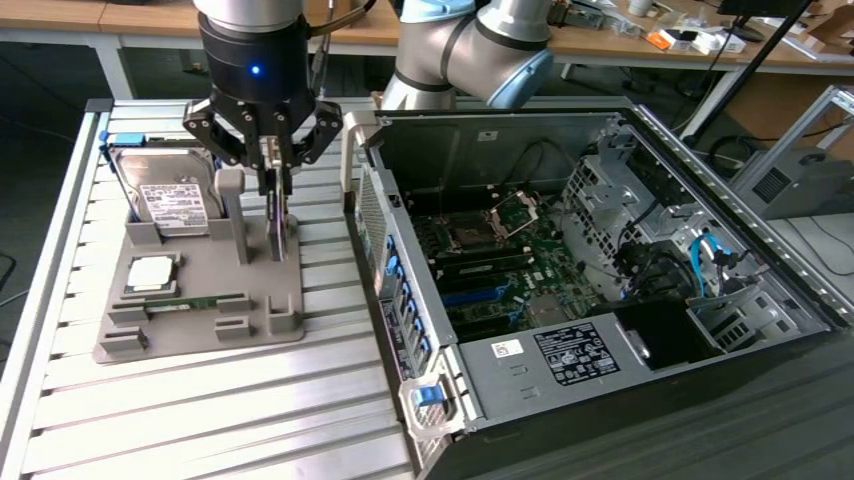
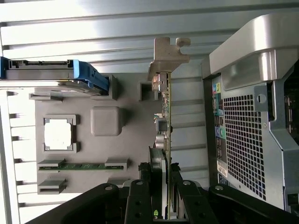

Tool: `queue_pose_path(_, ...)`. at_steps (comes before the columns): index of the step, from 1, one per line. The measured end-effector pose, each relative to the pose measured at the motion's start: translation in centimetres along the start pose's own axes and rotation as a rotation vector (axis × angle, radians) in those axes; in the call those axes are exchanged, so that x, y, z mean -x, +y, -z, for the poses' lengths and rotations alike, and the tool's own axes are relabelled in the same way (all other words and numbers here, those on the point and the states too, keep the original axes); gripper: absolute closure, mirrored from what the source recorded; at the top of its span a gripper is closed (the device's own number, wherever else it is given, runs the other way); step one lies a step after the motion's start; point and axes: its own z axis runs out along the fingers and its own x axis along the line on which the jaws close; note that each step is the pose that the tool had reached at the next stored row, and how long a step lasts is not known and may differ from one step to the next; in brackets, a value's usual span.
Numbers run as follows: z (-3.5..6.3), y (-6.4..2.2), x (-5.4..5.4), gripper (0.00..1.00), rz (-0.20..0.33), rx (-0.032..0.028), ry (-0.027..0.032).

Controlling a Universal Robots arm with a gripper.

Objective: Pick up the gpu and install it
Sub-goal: 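Pick up the gpu and move the gpu toward the slot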

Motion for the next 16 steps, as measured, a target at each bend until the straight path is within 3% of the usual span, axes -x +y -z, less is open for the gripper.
queue_pose_path(16,0.39,0.01,0.01,0.73,0.0,0.0003,0.0)
